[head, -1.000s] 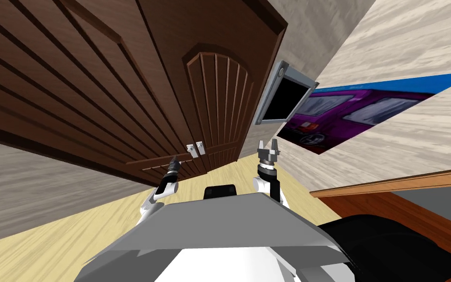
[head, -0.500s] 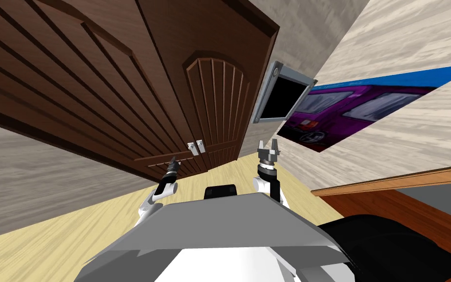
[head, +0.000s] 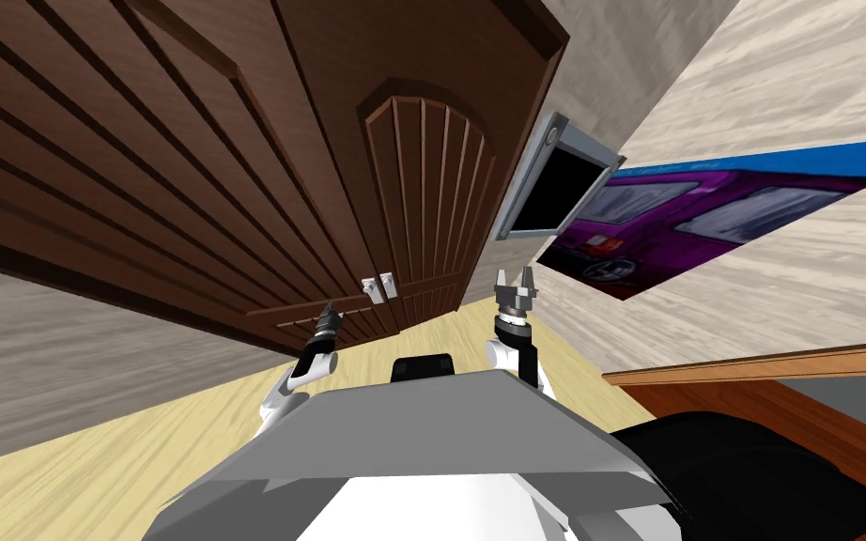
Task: Pull the door open
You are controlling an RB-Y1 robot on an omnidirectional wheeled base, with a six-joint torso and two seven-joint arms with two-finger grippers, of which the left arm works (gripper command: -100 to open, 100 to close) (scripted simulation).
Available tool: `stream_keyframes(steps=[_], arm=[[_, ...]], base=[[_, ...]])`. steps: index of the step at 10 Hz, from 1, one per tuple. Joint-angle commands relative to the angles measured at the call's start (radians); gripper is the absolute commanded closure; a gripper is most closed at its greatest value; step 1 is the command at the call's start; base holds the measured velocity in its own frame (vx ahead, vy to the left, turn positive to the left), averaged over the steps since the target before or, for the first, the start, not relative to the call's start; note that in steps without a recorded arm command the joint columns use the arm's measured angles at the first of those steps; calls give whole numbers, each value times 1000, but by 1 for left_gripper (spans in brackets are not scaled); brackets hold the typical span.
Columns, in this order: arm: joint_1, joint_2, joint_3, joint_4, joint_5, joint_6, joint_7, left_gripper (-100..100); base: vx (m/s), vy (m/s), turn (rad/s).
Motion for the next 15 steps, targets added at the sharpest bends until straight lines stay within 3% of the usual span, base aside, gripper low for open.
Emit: stream_keyframes(steps=[1,3,4,5,10,11,15], arm=[[-18,-7,-12,1,-2,-4,-1,-100],[-42,-19,-36,-8,-6,-6,-2,-100],[-28,-11,-28,-7,-4,-7,2,-100],[-28,-11,-28,-7,-4,-7,2,100],[-28,-11,-28,-7,-4,-7,2,100],[-13,-4,-22,-9,-1,-7,5,-100],[-3,-5,-47,-32,-2,-9,15,-100]], base=[[224,-44,-112],[232,-109,-156],[114,-76,-31],[-15,11,35],[-23,16,0],[-133,47,117],[-202,-7,-14]])
